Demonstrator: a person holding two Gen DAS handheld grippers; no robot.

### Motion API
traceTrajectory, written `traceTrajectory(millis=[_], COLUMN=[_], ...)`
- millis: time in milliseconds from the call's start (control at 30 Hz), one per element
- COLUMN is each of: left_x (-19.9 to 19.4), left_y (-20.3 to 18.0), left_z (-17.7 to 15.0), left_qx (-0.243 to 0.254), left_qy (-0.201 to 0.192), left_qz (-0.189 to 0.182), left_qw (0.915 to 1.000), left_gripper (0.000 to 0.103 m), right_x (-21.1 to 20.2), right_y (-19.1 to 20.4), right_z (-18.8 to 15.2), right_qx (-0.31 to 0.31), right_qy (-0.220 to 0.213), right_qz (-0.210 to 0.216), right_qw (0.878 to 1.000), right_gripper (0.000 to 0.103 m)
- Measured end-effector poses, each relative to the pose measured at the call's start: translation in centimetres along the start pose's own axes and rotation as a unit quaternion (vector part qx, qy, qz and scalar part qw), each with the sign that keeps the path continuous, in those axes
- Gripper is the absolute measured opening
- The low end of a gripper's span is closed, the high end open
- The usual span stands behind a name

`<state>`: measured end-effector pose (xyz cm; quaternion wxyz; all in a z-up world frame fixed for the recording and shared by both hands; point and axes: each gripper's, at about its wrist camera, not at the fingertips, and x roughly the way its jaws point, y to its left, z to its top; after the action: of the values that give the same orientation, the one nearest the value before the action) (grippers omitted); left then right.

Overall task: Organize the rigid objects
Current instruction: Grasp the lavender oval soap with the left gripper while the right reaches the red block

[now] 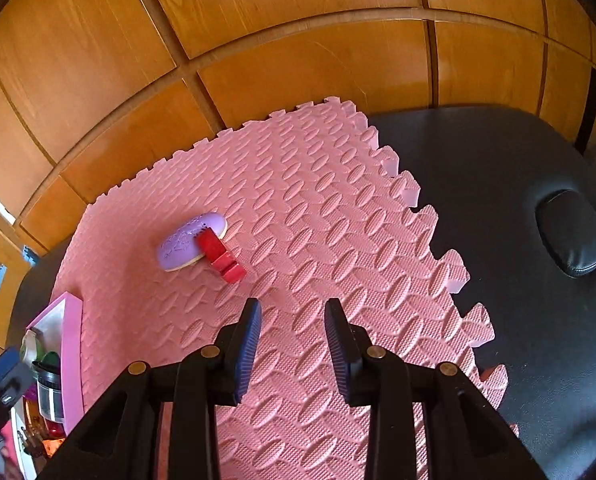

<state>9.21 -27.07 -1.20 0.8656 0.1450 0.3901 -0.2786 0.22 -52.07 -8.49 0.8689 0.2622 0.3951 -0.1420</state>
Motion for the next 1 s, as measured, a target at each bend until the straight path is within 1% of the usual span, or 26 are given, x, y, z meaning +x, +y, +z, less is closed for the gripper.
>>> traceTrajectory(millis=[67, 267, 333, 400, 567, 667, 700, 733, 800, 867, 900, 933, 967, 1000], left_x=[1.6, 6.5, 7.7, 9.1, 12.1, 13.5, 14.0, 14.3, 15.1, 15.6, 15.7, 15.9, 15.8, 15.7], left_y=[-0.9, -3.3, -4.3, -5.5, -7.2, -7.9, -8.0, -8.1, -8.2, -8.4, -8.5, -8.6, -8.6, -8.8], left_z=[0.8, 3.7, 4.5, 5.2, 6.6, 6.8, 6.8, 6.9, 7.2, 7.4, 7.5, 7.6, 7.7, 7.6], left_qx=[0.015, 0.061, 0.087, 0.127, 0.186, 0.213, 0.221, 0.225, 0.225, 0.219, 0.211, 0.202, 0.192, 0.186], left_qy=[0.010, 0.036, 0.032, 0.026, 0.032, 0.044, 0.045, 0.043, 0.047, 0.049, 0.051, 0.057, 0.061, 0.063], left_qz=[0.002, -0.018, -0.025, -0.023, -0.028, -0.044, -0.041, -0.040, -0.052, -0.063, -0.075, -0.088, -0.095, -0.094], left_qw=[0.9998, 0.9973, 0.9954, 0.9913, 0.9817, 0.9752, 0.9734, 0.9726, 0.9719, 0.9724, 0.9732, 0.9738, 0.9749, 0.9760], left_gripper=[0.075, 0.075, 0.075, 0.076, 0.078, 0.078, 0.078, 0.078, 0.078, 0.073, 0.063, 0.051, 0.049, 0.045], right_x=[0.0, 0.0, 0.1, 0.2, 0.5, 0.6, 0.6, 0.6, 0.6, 0.7, 0.7, 0.8, 0.9, 0.9], right_y=[0.1, -0.2, -0.3, -0.5, -0.9, -1.1, -1.1, -1.2, -1.2, -1.3, -1.3, -1.3, -1.3, -1.3], right_z=[0.0, 0.3, 0.3, 0.4, 0.6, 0.7, 0.8, 0.8, 0.8, 0.9, 0.9, 0.9, 0.9, 0.8], right_qx=[0.001, 0.013, 0.018, 0.022, 0.034, 0.041, 0.042, 0.044, 0.048, 0.050, 0.050, 0.049, 0.048, 0.047], right_qy=[0.001, 0.006, 0.010, 0.014, 0.023, 0.027, 0.027, 0.028, 0.029, 0.030, 0.031, 0.032, 0.033, 0.035], right_qz=[0.001, 0.008, 0.011, 0.012, 0.018, 0.022, 0.023, 0.024, 0.027, 0.028, 0.028, 0.028, 0.027, 0.027], right_qw=[1.000, 1.000, 1.000, 1.000, 0.999, 0.999, 0.998, 0.998, 0.998, 0.998, 0.998, 0.998, 0.998, 0.998], right_gripper=[0.032, 0.032, 0.032, 0.032, 0.032, 0.032, 0.032, 0.032, 0.032, 0.032, 0.032, 0.032, 0.032, 0.032])
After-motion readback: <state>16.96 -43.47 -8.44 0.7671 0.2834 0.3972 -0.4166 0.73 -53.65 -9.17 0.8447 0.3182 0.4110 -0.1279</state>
